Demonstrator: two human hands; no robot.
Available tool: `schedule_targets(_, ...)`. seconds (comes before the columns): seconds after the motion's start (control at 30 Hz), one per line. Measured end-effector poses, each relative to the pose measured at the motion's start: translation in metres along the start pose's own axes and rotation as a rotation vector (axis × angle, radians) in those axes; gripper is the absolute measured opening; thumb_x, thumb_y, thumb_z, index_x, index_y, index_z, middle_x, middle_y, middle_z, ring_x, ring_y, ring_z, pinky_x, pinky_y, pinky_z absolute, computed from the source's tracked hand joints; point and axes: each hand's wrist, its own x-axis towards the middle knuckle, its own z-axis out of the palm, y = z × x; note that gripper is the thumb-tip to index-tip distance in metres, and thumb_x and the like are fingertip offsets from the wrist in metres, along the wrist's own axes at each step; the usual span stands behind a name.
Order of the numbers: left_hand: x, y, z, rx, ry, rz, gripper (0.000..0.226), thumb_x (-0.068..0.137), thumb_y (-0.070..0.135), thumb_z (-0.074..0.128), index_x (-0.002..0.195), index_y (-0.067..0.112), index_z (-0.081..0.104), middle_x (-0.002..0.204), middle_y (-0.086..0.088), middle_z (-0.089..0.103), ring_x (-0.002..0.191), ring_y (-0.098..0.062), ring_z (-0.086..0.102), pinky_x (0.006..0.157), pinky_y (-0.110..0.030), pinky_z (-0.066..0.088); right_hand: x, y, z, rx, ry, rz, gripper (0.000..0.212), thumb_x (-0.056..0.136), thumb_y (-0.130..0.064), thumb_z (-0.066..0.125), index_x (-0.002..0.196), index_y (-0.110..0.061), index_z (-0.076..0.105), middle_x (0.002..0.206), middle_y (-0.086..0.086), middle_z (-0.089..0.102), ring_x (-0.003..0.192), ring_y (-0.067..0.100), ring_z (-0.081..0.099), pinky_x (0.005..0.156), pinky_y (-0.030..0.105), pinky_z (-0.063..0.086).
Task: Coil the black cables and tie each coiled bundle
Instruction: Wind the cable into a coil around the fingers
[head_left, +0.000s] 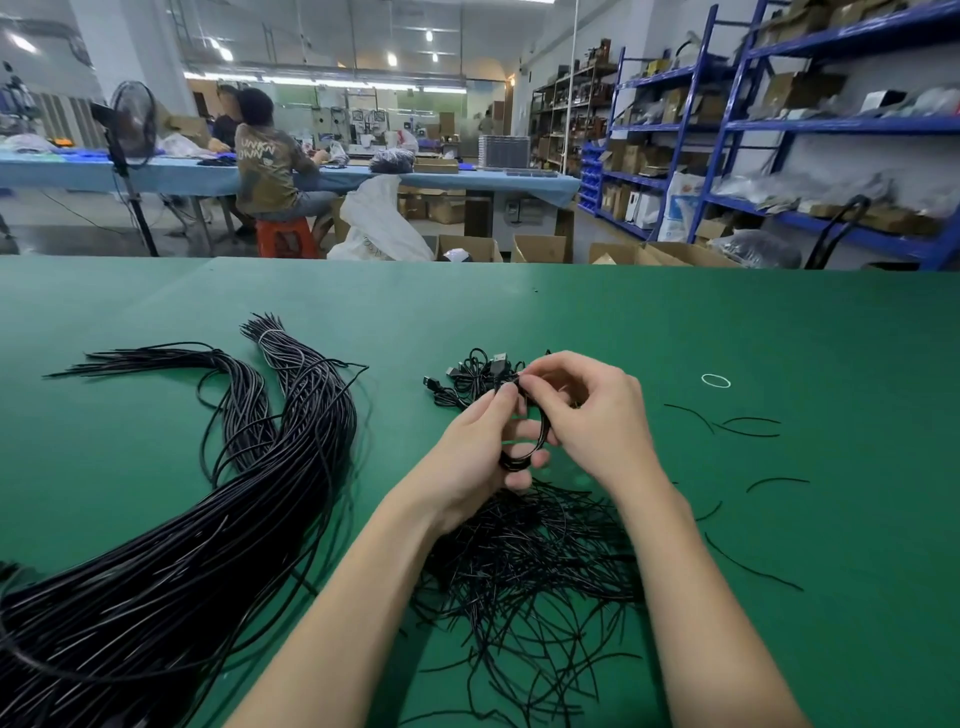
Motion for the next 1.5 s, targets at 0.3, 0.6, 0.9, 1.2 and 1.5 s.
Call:
schedule_targets(0.3, -0.007, 0.007, -0.005, -0.017, -0.159, -0.095, 0.012, 0.106, 0.023, 0.044, 0.103, 0.013, 0.05, 0.075, 0.0, 0.051, 0.062, -0.014, 0.046, 0.058, -0.025, 0.039, 0.003, 0.004, -0.002, -0.011, -0.058, 0.033, 0.011, 0.09, -0.031, 0.075, 0.083, -0.039, 0.074, 0.075, -0.02, 0.069, 0.044, 0.003, 0.05, 0.052, 0.011, 0.042)
schedule_targets(0.6, -0.005, 0.002, 0.001, 0.168, -0.145, -0.106, 0.023, 0.109, 0.03, 0.037, 0.092, 0.017, 0.046, 0.064, 0.009, 0.038, 0.049, -0.007, 0.027, 0.042, -0.018, 0.027, 0.006, -0.01, -0.009, 0.201, -0.189, 0.435, 0.035, 0.085, -0.056, 0.074, 0.094, -0.022, 0.075, 0.053, -0.007, 0.059, 0.044, 0.008, 0.044, 0.04, 0.018, 0.031)
schedule_targets(0.9, -0.005, 0.004, -0.001, 0.133, -0.193, -0.129, 0.018, 0.108, 0.022, 0.038, 0.097, 0.013, 0.049, 0.067, 0.005, 0.041, 0.051, -0.009, 0.029, 0.046, -0.02, 0.027, 0.004, -0.01, -0.012, 0.363, -0.214, 0.463, 0.023, 0.084, -0.031, 0.082, 0.098, -0.016, 0.073, 0.06, -0.01, 0.064, 0.043, 0.003, 0.047, 0.039, 0.016, 0.03)
schedule_targets(1.2, -0.007, 0.005, -0.003, 0.114, -0.27, -0.081, 0.015, 0.105, 0.007, 0.038, 0.099, 0.012, 0.05, 0.073, 0.002, 0.047, 0.055, -0.012, 0.039, 0.055, -0.026, 0.038, 0.004, -0.011, -0.011, 0.293, -0.334, 0.469, 0.015, 0.09, -0.034, 0.075, 0.101, -0.024, 0.073, 0.069, -0.01, 0.071, 0.048, 0.007, 0.055, 0.045, 0.016, 0.034)
schedule_targets(1.5, -0.004, 0.002, 0.001, 0.351, -0.065, -0.046, 0.024, 0.106, 0.014, 0.037, 0.083, 0.016, 0.045, 0.06, 0.008, 0.046, 0.049, -0.009, 0.038, 0.045, -0.021, 0.035, 0.006, -0.023, 0.0, -0.13, -0.404, 0.282, 0.038, 0.102, -0.046, 0.053, 0.093, -0.016, 0.074, 0.063, -0.002, 0.066, 0.069, 0.015, 0.062, 0.079, 0.037, 0.051)
